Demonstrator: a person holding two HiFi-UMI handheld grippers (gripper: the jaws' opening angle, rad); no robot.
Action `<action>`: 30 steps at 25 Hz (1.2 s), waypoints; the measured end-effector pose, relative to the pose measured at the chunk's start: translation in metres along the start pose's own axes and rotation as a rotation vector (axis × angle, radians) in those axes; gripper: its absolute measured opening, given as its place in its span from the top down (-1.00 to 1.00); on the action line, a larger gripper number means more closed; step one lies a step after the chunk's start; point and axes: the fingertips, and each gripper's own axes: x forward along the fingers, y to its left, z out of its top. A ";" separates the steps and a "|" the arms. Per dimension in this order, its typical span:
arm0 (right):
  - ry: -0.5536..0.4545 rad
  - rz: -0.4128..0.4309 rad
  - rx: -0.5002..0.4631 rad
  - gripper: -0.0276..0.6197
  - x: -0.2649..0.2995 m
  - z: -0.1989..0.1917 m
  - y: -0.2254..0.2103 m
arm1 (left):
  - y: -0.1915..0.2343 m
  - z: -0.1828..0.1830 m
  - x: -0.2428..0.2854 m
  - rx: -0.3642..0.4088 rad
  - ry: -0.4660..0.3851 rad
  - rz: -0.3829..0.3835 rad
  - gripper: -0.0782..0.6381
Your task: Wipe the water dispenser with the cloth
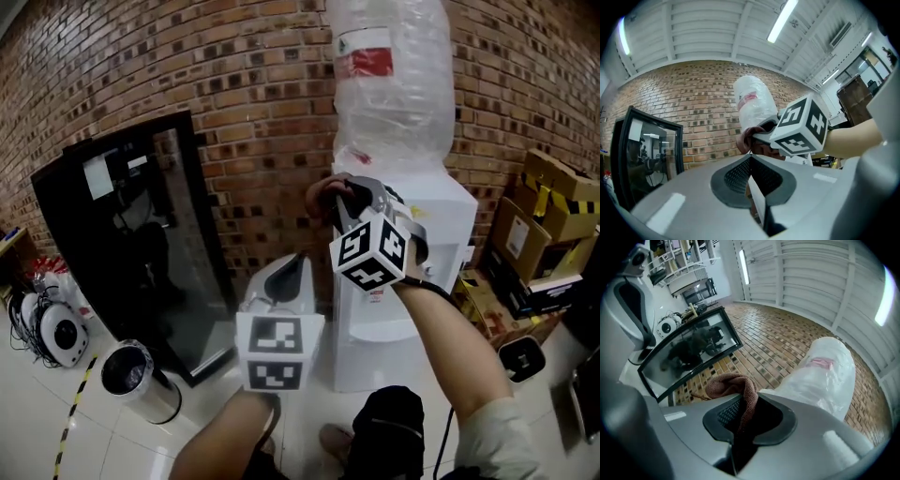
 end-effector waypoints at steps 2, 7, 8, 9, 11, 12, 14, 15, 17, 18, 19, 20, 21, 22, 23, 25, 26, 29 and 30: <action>0.022 0.000 -0.025 0.69 0.002 -0.001 0.001 | 0.002 -0.006 -0.002 -0.004 0.011 -0.002 0.78; 0.037 0.000 -0.032 0.69 0.001 -0.007 -0.003 | -0.003 -0.013 0.002 -0.026 0.018 -0.018 0.78; 0.035 -0.002 -0.034 0.69 0.000 -0.008 -0.005 | -0.008 -0.013 0.004 -0.024 0.016 -0.025 0.78; 0.032 -0.004 -0.037 0.69 -0.002 -0.009 -0.006 | -0.012 -0.014 0.007 -0.023 0.014 -0.031 0.78; 0.026 -0.010 -0.041 0.69 -0.005 -0.009 -0.010 | -0.020 -0.017 0.013 -0.030 0.013 -0.042 0.78; 0.027 -0.014 -0.039 0.69 -0.007 -0.010 -0.014 | -0.025 -0.020 0.017 -0.036 0.014 -0.048 0.78; 0.037 -0.020 -0.021 0.70 -0.009 -0.019 -0.025 | -0.037 -0.026 0.024 -0.052 0.017 -0.061 0.78; 0.046 -0.022 -0.009 0.70 -0.011 -0.025 -0.031 | -0.043 -0.029 0.028 -0.061 0.019 -0.067 0.78; 0.066 -0.027 0.013 0.70 -0.016 -0.040 -0.046 | -0.058 -0.037 0.035 -0.082 0.027 -0.079 0.78; 0.077 -0.032 0.020 0.70 -0.020 -0.048 -0.055 | -0.066 -0.040 0.039 -0.089 0.034 -0.086 0.78; 0.086 -0.039 0.028 0.70 -0.023 -0.055 -0.063 | -0.074 -0.043 0.043 -0.089 0.042 -0.094 0.78; 0.095 -0.048 0.035 0.70 -0.027 -0.062 -0.072 | -0.082 -0.045 0.046 -0.081 0.049 -0.103 0.78; 0.104 -0.056 0.042 0.70 -0.030 -0.071 -0.081 | -0.091 -0.046 0.050 -0.068 0.056 -0.113 0.78; 0.115 -0.064 0.050 0.70 -0.034 -0.080 -0.089 | -0.099 -0.046 0.053 -0.054 0.060 -0.121 0.78; 0.126 -0.071 0.058 0.70 -0.038 -0.089 -0.096 | -0.107 -0.045 0.056 -0.043 0.062 -0.127 0.78; 0.146 -0.085 0.078 0.70 -0.046 -0.107 -0.110 | -0.119 -0.041 0.061 -0.033 0.058 -0.134 0.78; 0.154 -0.092 0.090 0.70 -0.049 -0.115 -0.116 | -0.125 -0.038 0.063 -0.032 0.054 -0.138 0.78; 0.173 -0.109 0.117 0.70 -0.057 -0.135 -0.133 | -0.147 -0.032 0.070 -0.032 0.042 -0.159 0.78; 0.180 -0.113 0.119 0.70 -0.060 -0.142 -0.138 | -0.155 -0.031 0.072 -0.031 0.041 -0.167 0.78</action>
